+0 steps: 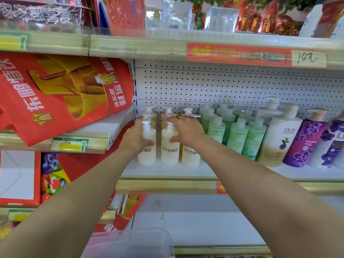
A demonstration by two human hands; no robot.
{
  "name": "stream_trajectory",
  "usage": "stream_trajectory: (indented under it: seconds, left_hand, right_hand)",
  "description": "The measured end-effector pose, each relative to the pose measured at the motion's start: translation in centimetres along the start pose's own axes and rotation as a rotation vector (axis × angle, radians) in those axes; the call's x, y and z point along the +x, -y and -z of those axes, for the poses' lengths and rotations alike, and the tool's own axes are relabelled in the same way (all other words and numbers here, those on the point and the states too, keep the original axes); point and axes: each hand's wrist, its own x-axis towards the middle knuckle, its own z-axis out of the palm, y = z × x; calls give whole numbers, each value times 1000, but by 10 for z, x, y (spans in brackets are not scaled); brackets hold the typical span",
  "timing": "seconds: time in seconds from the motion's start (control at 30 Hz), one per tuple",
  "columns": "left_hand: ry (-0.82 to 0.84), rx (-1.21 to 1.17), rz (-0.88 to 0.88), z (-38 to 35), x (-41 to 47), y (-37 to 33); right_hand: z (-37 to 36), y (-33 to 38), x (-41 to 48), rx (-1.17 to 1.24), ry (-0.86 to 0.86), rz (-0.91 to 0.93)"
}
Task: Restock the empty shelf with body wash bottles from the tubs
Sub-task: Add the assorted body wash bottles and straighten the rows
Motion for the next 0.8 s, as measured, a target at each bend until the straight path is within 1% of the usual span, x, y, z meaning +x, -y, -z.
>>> stream_trajectory:
  seconds: [0.03,0.1,0.17,0.2,0.27,0.4,0.47,0.53,0.6,0.67,0.8]
  left_hand:
    - [-21,13,12,0,-2,-2]
    - [-161,84,-5,-1,-8,-8]
    - [-344,181,-92,-1,-14,-18]
    - [-399,199,-142,-2,-16,-24]
    - [-423,168,-226,-6,-20,-42]
    - [-295,45,-380,-28,-25,-95]
    - [-195,28,-421,-45,-25,-125]
    - [-98,75,-438,-63,-23,-154]
    - [-4,161,-413,-80,-18,-179]
    - [71,269,-350,-93,-8,-195]
    - [188,408,-211,-105,9,-210]
  right_hand:
    - [0,-1,-3,27,-4,-3]
    - [3,-6,-10,106,-60,-17]
    - [11,-19,-19,202,-191,-39]
    - [17,-29,-24,247,-249,-56]
    - [28,-55,-33,298,-303,-112]
    - [47,-131,-47,310,-250,-309]
    - [53,-163,-54,290,-147,-351]
    - [54,-185,-61,209,3,-323]
    - [48,-199,-65,156,117,-271]
    - [42,-209,-64,139,174,-206]
    - [36,-216,-56,56,209,-77]
